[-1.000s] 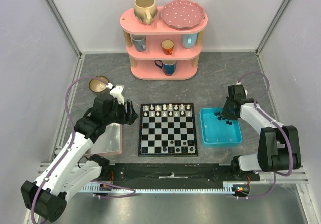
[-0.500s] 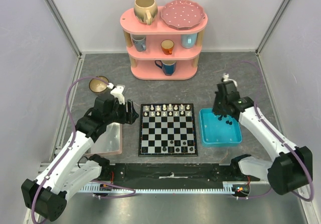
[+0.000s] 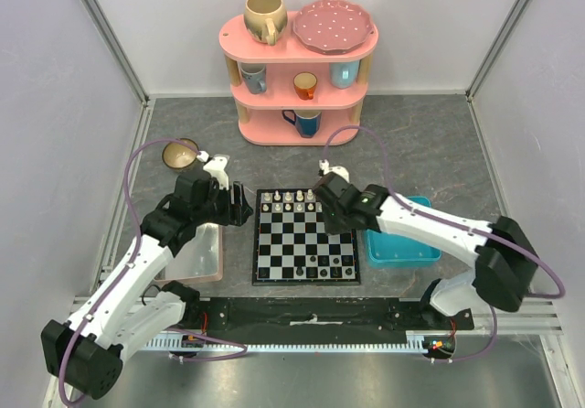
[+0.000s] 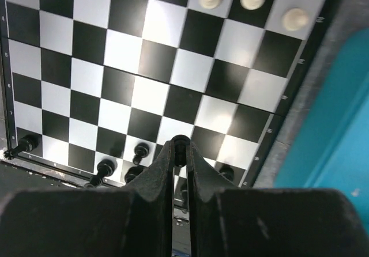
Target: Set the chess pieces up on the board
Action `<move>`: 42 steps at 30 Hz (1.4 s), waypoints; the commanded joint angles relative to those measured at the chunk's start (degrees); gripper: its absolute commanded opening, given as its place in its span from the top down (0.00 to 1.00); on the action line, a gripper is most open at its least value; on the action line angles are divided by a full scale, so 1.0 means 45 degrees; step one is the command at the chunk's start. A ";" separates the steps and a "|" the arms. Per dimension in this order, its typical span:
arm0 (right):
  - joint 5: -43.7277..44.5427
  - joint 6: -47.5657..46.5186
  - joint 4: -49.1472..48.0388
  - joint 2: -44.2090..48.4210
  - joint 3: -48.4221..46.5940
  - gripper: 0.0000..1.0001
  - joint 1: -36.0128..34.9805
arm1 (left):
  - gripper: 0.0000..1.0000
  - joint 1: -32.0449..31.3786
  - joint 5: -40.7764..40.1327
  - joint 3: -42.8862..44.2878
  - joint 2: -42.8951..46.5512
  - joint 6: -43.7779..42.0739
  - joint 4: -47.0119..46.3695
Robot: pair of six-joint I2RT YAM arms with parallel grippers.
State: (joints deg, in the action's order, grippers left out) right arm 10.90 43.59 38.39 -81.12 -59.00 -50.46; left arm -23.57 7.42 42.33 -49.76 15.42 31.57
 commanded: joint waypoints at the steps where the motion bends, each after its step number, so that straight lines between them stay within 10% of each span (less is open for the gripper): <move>1: 0.0372 0.0683 -0.0913 -0.1150 -0.1183 0.92 -0.0681 | 0.32 0.0276 -0.0204 0.0281 -0.0503 -0.0048 0.0053; 42: 0.0314 0.1406 -0.0074 -0.4395 -0.2201 0.93 -0.3377 | 0.31 0.2113 0.0167 0.0262 -0.0290 0.0108 0.0113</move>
State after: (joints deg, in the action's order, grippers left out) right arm 11.29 48.58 37.26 -100.38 -69.63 -65.21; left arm -14.41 7.22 42.35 -51.64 15.53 33.10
